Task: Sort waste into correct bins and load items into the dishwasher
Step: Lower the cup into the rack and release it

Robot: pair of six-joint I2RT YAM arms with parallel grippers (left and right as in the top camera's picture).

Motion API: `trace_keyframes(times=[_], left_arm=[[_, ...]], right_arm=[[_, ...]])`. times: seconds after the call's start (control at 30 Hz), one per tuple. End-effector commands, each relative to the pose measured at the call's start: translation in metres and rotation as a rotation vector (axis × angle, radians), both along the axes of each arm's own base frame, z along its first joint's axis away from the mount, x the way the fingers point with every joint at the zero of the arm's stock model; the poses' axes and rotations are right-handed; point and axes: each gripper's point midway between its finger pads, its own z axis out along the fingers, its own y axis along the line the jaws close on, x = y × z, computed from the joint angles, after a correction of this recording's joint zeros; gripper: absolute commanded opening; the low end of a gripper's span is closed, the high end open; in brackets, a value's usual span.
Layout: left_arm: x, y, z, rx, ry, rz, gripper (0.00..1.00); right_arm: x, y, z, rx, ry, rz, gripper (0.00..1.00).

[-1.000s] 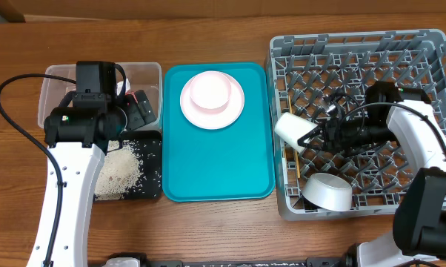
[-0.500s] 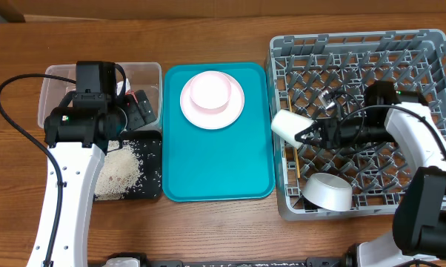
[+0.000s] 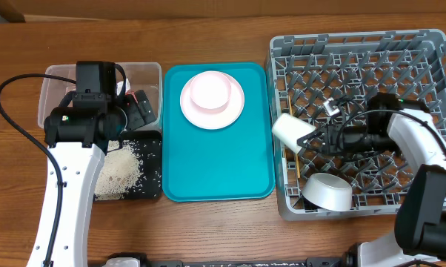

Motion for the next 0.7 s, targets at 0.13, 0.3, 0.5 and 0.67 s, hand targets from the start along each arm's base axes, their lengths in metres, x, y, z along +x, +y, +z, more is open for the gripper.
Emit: trace_keyframes(times=[0.13,0.3,0.5,0.67], left_arm=[[0.002,0.002,0.006,0.002,-0.017,0.004,1.0],[0.002,0.002,0.006,0.002,-0.017,0.004,1.0],[0.002,0.002,0.006,0.002,-0.017,0.004,1.0],[0.002,0.002,0.006,0.002,-0.017,0.004,1.0]], right_arm=[[-0.002,-0.034,-0.033,-0.197,0.143,-0.081,0.05],[0.002,-0.033,-0.032,-0.182,0.117,-0.085,0.04],[0.009,-0.009,0.0,0.017,-0.041,-0.043,0.04],[0.005,0.016,0.02,0.127,-0.14,0.022,0.04]])
